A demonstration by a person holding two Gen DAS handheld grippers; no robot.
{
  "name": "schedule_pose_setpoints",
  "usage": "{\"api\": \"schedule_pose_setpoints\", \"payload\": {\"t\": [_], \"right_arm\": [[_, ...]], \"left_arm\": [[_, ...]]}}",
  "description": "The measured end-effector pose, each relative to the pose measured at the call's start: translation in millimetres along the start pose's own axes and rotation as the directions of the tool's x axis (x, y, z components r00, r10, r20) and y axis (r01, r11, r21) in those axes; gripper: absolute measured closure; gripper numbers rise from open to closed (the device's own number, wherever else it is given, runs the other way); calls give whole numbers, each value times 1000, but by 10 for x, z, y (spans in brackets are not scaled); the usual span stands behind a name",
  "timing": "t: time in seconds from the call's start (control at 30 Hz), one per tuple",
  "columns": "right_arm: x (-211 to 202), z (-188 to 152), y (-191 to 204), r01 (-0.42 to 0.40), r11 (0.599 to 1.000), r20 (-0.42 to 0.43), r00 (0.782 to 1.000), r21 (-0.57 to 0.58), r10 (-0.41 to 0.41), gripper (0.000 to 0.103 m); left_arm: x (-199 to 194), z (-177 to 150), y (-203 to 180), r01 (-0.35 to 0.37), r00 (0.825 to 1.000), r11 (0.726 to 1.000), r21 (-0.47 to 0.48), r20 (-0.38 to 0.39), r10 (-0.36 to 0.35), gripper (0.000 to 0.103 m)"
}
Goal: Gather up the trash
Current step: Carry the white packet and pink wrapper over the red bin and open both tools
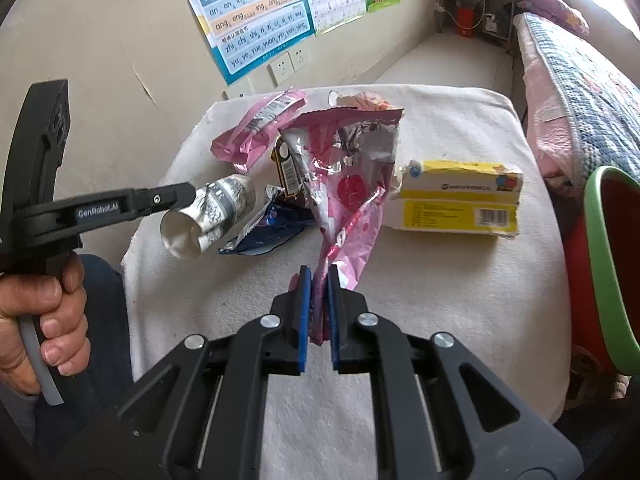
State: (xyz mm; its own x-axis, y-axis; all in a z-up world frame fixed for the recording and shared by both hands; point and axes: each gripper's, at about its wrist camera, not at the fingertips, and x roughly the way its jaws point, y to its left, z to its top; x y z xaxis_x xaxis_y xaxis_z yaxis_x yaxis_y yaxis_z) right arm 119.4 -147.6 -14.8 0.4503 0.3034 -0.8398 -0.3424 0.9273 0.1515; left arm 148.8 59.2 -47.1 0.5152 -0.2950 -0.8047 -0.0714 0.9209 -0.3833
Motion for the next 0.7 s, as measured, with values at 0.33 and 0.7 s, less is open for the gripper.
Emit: {"api": "schedule_pose_setpoints", "payload": {"t": [0.33, 0.7], "right_arm": [[-297, 66, -3, 2, 1000, 73, 997, -11, -1, 94], [-625, 172, -275, 24, 999, 152, 988, 27, -28, 95]], "left_arm": [[-288, -1, -216, -23, 999, 997, 69, 48, 19, 100], [-481, 130, -689, -8, 996, 988, 156, 91, -6, 100]]}}
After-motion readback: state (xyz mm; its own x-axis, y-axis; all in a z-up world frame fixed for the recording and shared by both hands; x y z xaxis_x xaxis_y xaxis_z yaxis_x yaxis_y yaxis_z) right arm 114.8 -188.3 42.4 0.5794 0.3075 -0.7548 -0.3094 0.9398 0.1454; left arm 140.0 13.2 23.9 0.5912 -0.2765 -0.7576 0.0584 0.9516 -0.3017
